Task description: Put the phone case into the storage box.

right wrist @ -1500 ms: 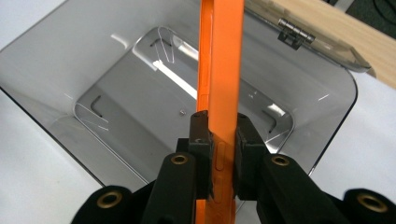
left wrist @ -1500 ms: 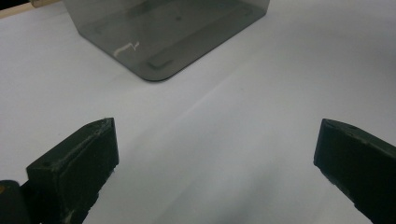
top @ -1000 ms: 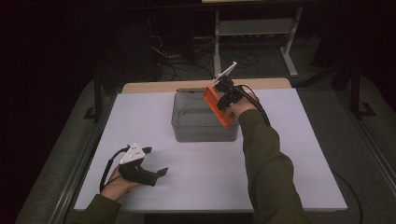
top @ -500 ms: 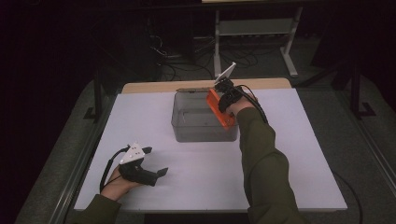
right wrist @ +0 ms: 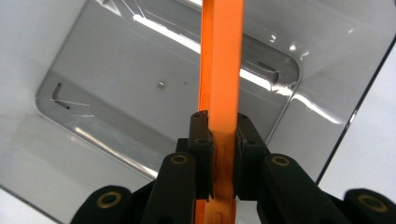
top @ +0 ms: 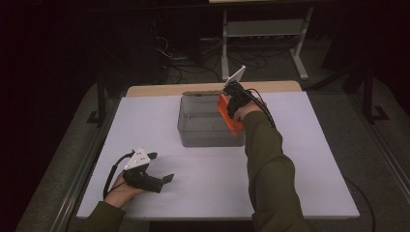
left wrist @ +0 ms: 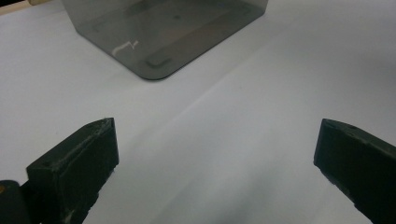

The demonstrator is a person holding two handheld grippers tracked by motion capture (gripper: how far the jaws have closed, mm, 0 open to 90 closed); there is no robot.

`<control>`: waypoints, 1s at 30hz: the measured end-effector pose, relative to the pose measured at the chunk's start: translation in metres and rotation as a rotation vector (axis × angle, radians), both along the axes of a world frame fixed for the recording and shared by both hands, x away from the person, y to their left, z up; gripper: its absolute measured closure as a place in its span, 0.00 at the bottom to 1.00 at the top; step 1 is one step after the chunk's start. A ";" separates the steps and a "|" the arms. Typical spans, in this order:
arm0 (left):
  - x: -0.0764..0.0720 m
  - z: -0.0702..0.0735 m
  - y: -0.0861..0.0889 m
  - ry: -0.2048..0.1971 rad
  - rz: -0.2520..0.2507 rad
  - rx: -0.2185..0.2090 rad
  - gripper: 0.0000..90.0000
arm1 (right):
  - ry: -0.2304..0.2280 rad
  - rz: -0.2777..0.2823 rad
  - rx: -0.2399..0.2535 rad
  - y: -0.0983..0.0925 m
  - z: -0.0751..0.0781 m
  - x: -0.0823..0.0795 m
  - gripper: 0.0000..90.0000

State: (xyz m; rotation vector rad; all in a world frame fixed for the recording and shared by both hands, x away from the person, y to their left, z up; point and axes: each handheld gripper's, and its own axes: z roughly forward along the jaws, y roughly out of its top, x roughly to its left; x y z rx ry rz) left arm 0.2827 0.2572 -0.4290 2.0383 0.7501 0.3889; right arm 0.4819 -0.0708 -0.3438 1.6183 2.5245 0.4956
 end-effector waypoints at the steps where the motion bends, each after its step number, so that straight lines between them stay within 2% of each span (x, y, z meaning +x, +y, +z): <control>1: 0.000 0.000 0.000 0.000 -0.002 0.001 0.00 | 0.003 -0.005 0.001 0.000 -0.001 0.000 0.88; 21: 0.000 0.000 0.000 0.002 -0.009 0.007 0.00 | 0.076 -0.161 -0.005 -0.001 -0.010 0.006 0.88; 30: 0.000 0.000 -0.001 0.005 -0.009 0.005 0.00 | 0.107 -0.200 -0.005 -0.002 -0.014 0.007 0.88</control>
